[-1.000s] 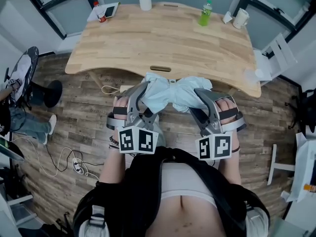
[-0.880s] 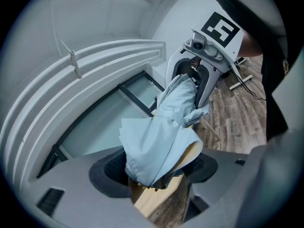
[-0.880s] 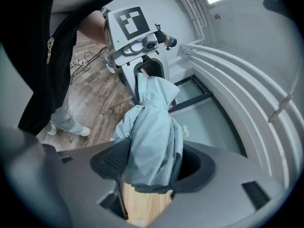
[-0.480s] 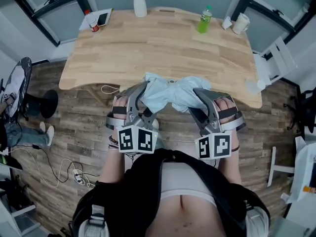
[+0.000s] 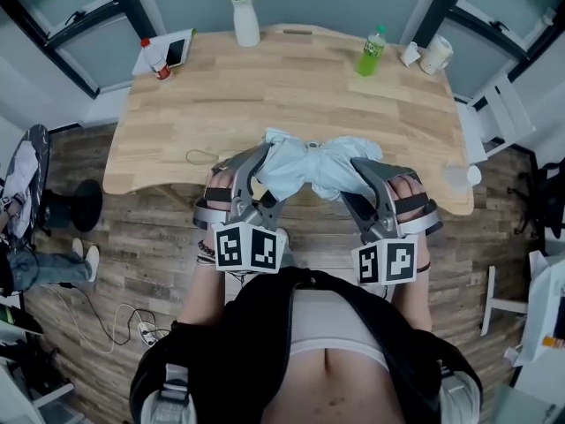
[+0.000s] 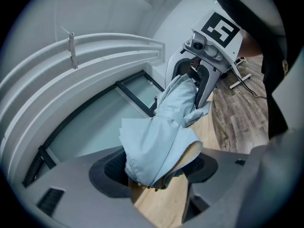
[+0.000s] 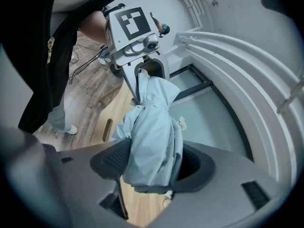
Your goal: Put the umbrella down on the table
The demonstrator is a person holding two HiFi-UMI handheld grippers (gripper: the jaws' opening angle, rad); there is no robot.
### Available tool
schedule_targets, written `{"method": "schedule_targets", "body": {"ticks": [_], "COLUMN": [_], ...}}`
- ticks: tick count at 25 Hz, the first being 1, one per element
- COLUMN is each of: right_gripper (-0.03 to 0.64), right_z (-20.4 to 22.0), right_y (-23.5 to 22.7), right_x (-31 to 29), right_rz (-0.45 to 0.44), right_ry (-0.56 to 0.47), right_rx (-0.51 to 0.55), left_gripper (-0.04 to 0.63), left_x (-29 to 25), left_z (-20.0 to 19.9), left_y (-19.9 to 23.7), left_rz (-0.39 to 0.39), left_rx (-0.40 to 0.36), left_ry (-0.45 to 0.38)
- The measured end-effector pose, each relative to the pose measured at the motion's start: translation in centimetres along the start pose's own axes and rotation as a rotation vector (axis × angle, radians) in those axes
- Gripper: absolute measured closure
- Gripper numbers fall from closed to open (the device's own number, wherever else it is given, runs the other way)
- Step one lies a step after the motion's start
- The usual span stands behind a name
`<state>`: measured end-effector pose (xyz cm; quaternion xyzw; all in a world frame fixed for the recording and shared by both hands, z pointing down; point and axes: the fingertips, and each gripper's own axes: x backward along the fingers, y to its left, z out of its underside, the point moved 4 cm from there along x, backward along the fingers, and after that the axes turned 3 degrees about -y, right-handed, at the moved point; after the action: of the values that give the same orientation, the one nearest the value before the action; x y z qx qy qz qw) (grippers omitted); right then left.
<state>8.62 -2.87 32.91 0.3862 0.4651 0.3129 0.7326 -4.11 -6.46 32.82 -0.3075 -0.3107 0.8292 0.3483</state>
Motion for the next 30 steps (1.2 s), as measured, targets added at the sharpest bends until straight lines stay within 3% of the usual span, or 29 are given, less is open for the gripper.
{"method": "schedule_targets", "body": {"ticks": [14,30], "right_gripper": [0.324,0.324], "right_z": [-0.1,0.4], "right_y": [-5.1,-7.4], "right_x": [-9.2,-13.2], "right_rz": [0.016,0.012], "right_ry": [0.022,0.023], "right_rx": [-0.02,-0.018], "left_gripper": [0.29,0.29], "left_x": [-6.3,-9.3], "left_z": [4.9,6.8], "left_y": [7.5,10.3], "left_rz": [0.022,0.02], "left_rx": [-0.024,-0.021], "left_ry": [-0.024,-0.03]}}
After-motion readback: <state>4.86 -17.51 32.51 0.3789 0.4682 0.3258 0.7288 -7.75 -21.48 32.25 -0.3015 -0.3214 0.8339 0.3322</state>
